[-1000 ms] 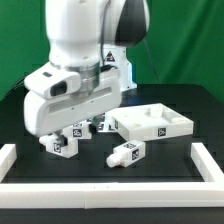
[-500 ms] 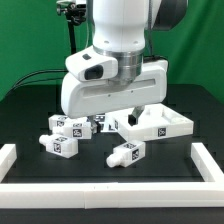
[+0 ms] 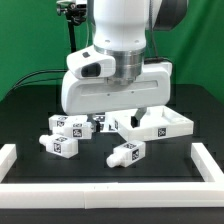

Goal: Assemble one leg

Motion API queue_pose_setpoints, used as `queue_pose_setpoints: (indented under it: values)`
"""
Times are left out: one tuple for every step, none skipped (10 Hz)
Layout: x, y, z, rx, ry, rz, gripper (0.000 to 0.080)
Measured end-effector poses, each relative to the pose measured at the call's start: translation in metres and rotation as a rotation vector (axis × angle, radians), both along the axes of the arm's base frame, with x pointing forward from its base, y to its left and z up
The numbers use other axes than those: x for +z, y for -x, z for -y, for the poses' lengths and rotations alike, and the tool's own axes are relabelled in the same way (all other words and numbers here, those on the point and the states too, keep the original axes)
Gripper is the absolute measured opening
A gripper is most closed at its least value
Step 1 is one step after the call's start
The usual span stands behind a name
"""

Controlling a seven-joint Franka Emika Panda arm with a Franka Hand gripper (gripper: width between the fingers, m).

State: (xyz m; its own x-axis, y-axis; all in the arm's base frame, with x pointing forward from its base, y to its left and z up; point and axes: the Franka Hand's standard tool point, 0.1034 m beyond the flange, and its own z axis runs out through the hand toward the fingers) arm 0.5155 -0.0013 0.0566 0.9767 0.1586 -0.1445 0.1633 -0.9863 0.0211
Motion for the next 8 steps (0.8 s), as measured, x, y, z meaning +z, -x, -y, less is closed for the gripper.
queue_pose_setpoints:
  values:
    - [-0.004, -0.003, -0.013, -0.117, 0.011, 0.015, 0.0649]
    - [-0.008, -0.008, -0.018, -0.225, -0.02, 0.005, 0.0649]
    - [-0.013, -0.014, -0.01, -0.289, -0.069, 0.035, 0.0649]
    - [-0.013, -0.013, -0.007, -0.291, -0.066, 0.03, 0.0649]
    - [-0.013, -0.013, -0.011, -0.285, -0.067, 0.03, 0.0649]
    - [-0.013, -0.013, -0.011, -0.285, -0.068, 0.03, 0.0649]
    - [-0.013, -0.013, -0.011, -0.3, -0.066, 0.029, 0.0649]
    - [-0.016, -0.011, -0.009, -0.388, -0.053, 0.024, 0.0649]
